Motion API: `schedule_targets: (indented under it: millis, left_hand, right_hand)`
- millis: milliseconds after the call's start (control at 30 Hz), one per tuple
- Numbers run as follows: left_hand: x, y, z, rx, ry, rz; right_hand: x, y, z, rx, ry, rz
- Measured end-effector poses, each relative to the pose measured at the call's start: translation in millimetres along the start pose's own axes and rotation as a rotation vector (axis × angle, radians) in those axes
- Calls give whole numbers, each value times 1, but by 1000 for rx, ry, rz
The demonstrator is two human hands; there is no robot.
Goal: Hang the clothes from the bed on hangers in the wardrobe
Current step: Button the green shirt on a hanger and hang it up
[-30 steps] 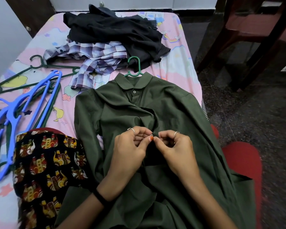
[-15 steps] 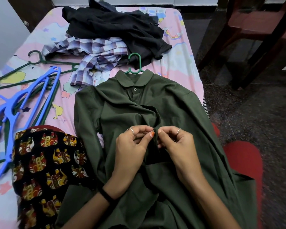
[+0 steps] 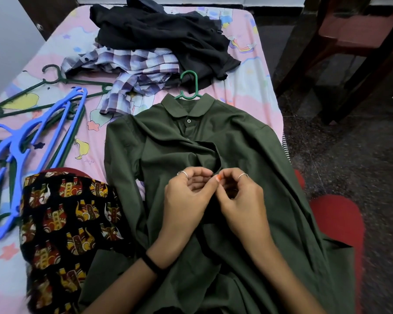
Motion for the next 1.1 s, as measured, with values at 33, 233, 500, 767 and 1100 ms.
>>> schedule_targets:
  millis: [33,233,500,767,1100]
  left_hand:
    - [1,0,1,-2,-9,-9]
    - [2,2,5,-63,-26,-7]
    - [7,7,-6,-162,13,42]
    - [53,14,-62,-79,99,112]
    - [124,38,-104,203,215,37]
  right_hand:
    - [-1,-1,6,-54,-66,-12]
    - [-5,-7,15,-72,-152,-111]
    - [-2,0,-12,535,285,-145]
    - [61,-22,23,406,78,-7]
    - [-14,16,65,-836,-736,765]
Point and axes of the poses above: each hand's wrist, its own x-axis towards the middle knuckle, its own y-axis out of the palm, z = x × y, the point moved 9 cm from there along x, towards the middle knuckle, and after that the axes turned 12 degrees about -y, right-handed, at the moved point
